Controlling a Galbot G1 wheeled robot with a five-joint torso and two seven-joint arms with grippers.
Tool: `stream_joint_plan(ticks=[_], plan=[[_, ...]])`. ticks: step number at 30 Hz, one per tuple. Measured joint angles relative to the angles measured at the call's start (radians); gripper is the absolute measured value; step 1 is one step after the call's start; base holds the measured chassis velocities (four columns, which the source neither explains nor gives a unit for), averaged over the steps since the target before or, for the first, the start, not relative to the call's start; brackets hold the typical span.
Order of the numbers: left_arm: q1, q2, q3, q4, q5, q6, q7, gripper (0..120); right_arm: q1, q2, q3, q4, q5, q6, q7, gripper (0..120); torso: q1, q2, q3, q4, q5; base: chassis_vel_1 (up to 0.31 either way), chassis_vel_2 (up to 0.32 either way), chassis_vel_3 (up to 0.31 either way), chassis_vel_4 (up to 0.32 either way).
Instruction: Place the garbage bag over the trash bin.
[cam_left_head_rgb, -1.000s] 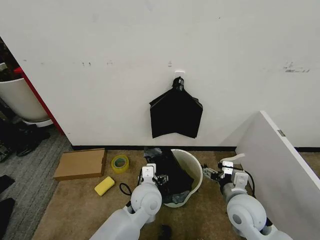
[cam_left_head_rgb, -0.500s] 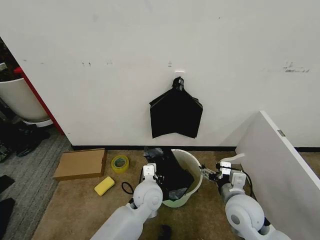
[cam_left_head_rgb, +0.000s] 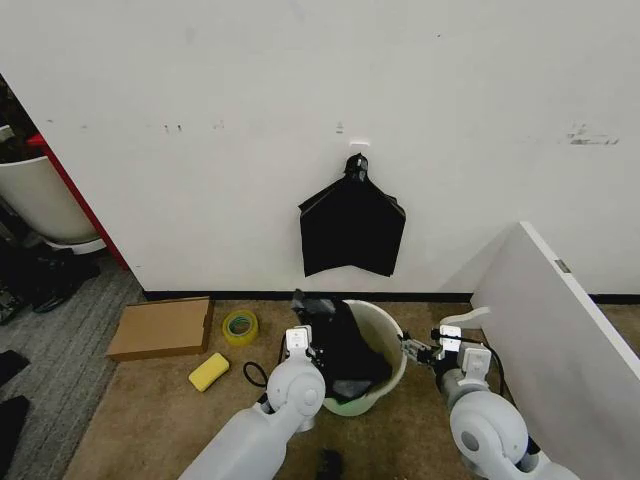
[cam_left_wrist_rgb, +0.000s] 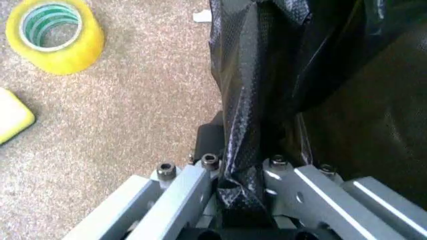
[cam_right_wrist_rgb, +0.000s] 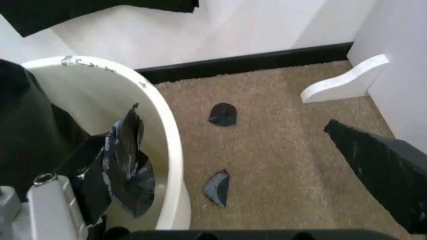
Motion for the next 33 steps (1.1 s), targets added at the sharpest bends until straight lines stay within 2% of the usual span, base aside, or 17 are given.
stream_joint_plan(ticks=[6, 11, 22, 27, 33], plan=[[0.012, 0.010, -0.014, -0.017, 0.007, -0.006, 0.011, 2, -0.004, 0.003, 0.007, 0.014, -0.011, 0.004, -0.002, 100, 0.000, 0.000, 0.000, 0.0000, 0.0000, 0.000, 0.000, 0.000, 0.000], [0.020, 0.040, -0.037, -0.052, 0.032, -0.039, 0.055, 1, -0.020, -0.009, 0.037, 0.078, -0.052, 0.016, -0.042, 100, 0.000, 0.000, 0.000, 0.0001, 0.0001, 0.000, 0.000, 0.000, 0.000], [0.028, 0.083, -0.047, -0.114, 0.068, -0.078, 0.142, 1, -0.071, -0.088, 0.067, 0.253, -0.092, 0.022, -0.265, 100, 0.000, 0.000, 0.000, 0.0001, 0.0000, 0.000, 0.000, 0.000, 0.000], [0.038, 0.091, -0.027, -0.135, 0.106, -0.086, 0.181, 1, -0.019, -0.118, -0.038, 0.258, -0.158, -0.028, -0.404, 100, 0.000, 0.000, 0.000, 0.0000, 0.0000, 0.000, 0.000, 0.000, 0.000], [0.052, 0.108, -0.019, -0.158, 0.122, -0.077, 0.190, 1, 0.116, -0.121, -0.161, 0.184, -0.201, -0.077, -0.412, 100, 0.000, 0.000, 0.000, -0.0001, 0.0001, 0.000, 0.000, 0.000, 0.000]])
